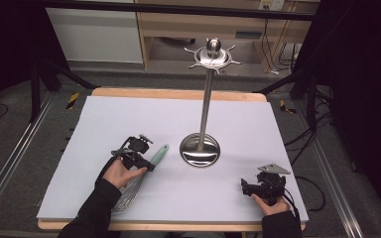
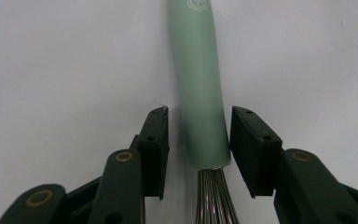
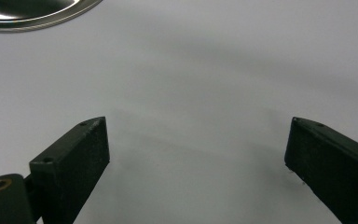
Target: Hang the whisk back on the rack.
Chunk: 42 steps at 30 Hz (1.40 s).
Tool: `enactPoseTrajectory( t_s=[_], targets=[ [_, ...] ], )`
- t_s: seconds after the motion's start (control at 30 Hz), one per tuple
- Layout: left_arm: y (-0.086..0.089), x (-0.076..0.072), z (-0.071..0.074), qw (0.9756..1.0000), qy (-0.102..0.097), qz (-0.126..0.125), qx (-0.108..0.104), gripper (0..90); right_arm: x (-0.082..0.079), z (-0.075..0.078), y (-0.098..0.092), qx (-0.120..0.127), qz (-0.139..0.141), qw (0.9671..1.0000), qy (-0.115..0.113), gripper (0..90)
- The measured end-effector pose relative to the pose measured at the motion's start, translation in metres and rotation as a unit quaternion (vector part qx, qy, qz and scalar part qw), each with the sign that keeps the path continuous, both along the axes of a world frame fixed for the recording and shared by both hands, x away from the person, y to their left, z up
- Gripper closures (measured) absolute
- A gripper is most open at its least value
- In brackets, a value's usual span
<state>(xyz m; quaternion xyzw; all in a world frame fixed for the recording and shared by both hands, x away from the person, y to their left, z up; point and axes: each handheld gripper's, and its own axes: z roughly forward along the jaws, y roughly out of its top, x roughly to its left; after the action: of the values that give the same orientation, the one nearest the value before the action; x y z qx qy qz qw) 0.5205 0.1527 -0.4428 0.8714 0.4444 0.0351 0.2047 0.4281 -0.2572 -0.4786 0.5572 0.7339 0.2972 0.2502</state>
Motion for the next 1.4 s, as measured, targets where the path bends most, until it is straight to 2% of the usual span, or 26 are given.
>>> enactPoseTrajectory(
  t_s=[0.13, 0.5, 0.67, 0.83, 0.97, 1.03, 1.2, 1.3, 1.4],
  targets=[
    [-0.001, 0.001, -0.005, 0.9999, 0.016, 0.001, -0.004, 65.0, 0.0, 0.0, 0.0, 0.0, 0.001, 1.0, 0.001, 6.9],
    [0.0, 0.001, -0.005, 0.9997, 0.017, 0.017, -0.007, 68.2, 0.0, 0.0, 0.0, 0.0, 0.001, 1.0, 0.002, 6.8],
    [0.003, -0.006, 0.004, 0.9997, -0.008, 0.013, -0.018, 68.7, 0.0, 0.0, 0.0, 0.001, 0.001, 1.0, 0.002, 6.9],
    [0.012, -0.016, 0.018, 0.9977, -0.042, 0.015, -0.05, 68.8, 0.0, 0.0, 0.0, 0.0, 0.0, 1.0, 0.001, 6.9],
    [0.019, -0.029, 0.027, 0.9929, -0.089, 0.017, -0.078, 68.8, 0.0, 0.0, 0.0, 0.0, -0.001, 1.0, 0.001, 6.8],
    [0.022, -0.035, 0.031, 0.9902, -0.105, 0.019, -0.089, 68.8, 0.0, 0.0, -0.001, 0.002, -0.002, 1.0, 0.0, 6.9],
    [0.03, -0.05, 0.042, 0.9814, -0.151, 0.023, -0.115, 68.8, 0.0, 0.0, -0.001, 0.002, -0.003, 1.0, 0.0, 6.8],
    [0.035, -0.058, 0.047, 0.9742, -0.178, 0.027, -0.136, 68.8, 0.0, 0.0, -0.001, 0.002, -0.004, 1.0, 0.0, 6.8],
    [0.038, -0.064, 0.051, 0.9702, -0.189, 0.026, -0.149, 68.8, 0.0, 0.0, -0.001, 0.002, -0.004, 1.0, 0.0, 6.8]
  ],
)
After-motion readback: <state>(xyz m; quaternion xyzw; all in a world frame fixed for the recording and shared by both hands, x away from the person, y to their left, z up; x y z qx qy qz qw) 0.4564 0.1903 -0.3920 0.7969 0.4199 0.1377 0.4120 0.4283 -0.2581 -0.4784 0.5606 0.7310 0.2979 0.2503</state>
